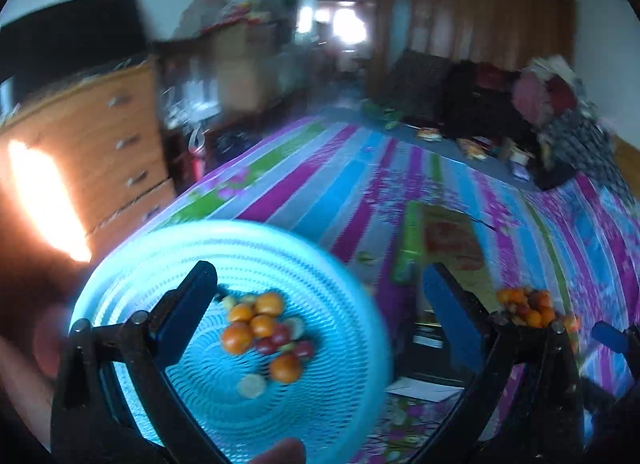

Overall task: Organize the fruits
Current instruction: 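Swing both open tools back from the basket to the fruit pile, then grasp a red tomato with the left tool while the right tool grasps a pale tuber cube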

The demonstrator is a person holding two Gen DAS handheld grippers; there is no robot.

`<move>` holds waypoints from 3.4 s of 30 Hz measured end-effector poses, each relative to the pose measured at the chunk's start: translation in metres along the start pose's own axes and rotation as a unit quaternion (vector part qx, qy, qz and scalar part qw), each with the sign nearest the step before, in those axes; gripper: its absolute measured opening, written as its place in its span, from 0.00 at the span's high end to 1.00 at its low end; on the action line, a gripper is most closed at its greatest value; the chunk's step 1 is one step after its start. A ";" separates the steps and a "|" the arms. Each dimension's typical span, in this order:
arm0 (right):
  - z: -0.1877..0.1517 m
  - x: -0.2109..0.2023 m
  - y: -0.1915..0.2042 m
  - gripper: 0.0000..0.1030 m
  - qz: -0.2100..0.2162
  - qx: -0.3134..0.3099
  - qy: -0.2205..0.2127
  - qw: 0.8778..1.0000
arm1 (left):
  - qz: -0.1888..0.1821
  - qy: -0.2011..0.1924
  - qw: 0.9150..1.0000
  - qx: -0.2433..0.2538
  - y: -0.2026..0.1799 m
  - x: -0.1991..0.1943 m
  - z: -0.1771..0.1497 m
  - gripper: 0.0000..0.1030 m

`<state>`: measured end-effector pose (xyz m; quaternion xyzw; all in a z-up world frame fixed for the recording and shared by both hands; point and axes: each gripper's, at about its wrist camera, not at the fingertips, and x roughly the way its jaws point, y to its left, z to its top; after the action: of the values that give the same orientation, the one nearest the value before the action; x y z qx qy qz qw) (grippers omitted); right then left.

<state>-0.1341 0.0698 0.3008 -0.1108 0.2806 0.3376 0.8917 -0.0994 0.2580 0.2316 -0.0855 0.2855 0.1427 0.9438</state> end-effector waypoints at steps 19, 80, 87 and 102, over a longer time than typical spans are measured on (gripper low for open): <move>-0.196 -0.113 -0.186 0.14 -0.176 0.300 0.085 0.934 | -0.336 0.253 0.899 0.121 -0.292 0.126 -0.132 0.48; -0.231 -0.044 -0.242 0.47 -0.084 0.329 0.100 0.935 | -0.283 0.204 0.914 0.210 -0.333 0.174 -0.170 0.74; -0.210 0.010 -0.256 0.47 -0.092 0.306 0.103 0.942 | -0.285 0.184 0.922 0.187 -0.304 0.152 -0.155 0.74; -0.215 0.062 -0.266 0.71 -0.141 0.255 0.158 0.944 | -0.290 0.189 0.923 0.166 -0.300 0.147 -0.149 0.74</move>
<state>-0.0109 -0.1791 0.0918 0.0297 0.4758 0.1042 0.8728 0.0365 -0.0288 0.0497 -0.0325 0.4408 -0.2057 0.8731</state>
